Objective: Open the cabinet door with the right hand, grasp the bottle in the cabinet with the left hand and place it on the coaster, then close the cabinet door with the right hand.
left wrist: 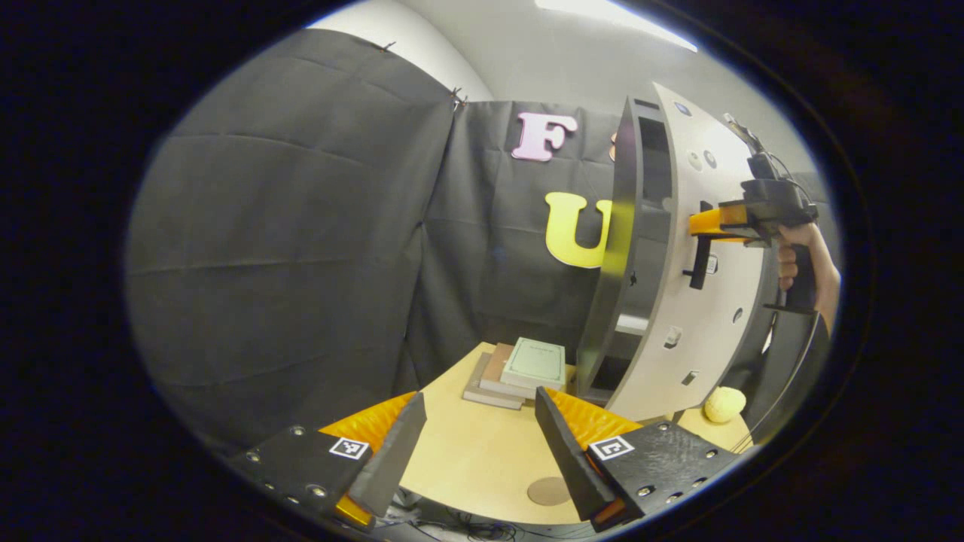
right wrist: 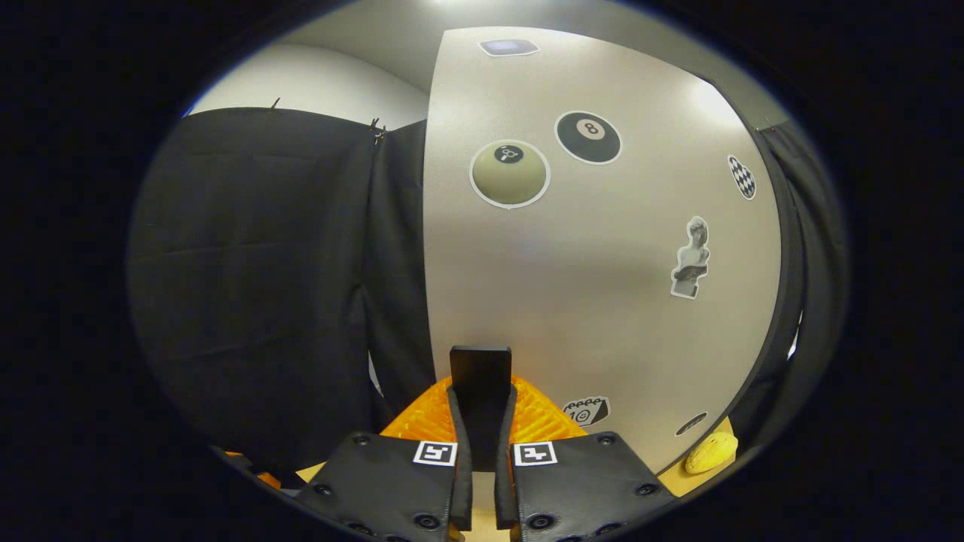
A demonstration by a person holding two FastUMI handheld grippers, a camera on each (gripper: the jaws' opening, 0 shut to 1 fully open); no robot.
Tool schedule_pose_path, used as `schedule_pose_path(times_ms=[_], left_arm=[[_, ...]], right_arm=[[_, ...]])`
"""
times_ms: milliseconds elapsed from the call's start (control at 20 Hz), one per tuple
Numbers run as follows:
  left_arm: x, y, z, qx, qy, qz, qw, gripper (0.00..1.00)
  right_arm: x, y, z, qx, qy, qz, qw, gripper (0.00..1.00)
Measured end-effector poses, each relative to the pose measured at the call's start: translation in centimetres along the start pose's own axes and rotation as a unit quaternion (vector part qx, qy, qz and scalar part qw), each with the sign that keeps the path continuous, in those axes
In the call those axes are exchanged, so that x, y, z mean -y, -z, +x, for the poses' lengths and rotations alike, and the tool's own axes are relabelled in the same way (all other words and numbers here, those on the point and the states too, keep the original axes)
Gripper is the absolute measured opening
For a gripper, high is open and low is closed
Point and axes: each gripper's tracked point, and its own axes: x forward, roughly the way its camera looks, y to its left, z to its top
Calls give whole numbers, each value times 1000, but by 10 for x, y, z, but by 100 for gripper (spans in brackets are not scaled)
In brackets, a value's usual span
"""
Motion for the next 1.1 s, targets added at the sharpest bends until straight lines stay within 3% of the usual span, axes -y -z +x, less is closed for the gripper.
schedule_pose_path(times_ms=[150, 300, 350, 1100], left_arm=[[11, -4, -12, 3, -11, 5, 1000, 88], [26, -14, -20, 12, -11, 7, 1000, 88], [30, -13, -26, 12, -14, 12, 1000, 88], [85, -11, -82, 14, -28, 25, 999, 88]], right_arm=[[1, -1, 1, -8, -22, -3, 1000, 10], [2, -1, -1, -7, -39, -3, 999, 14], [3, -1, -1, -6, -44, -1, 999, 10], [10, -2, 0, -1, -92, 11, 996, 13]])
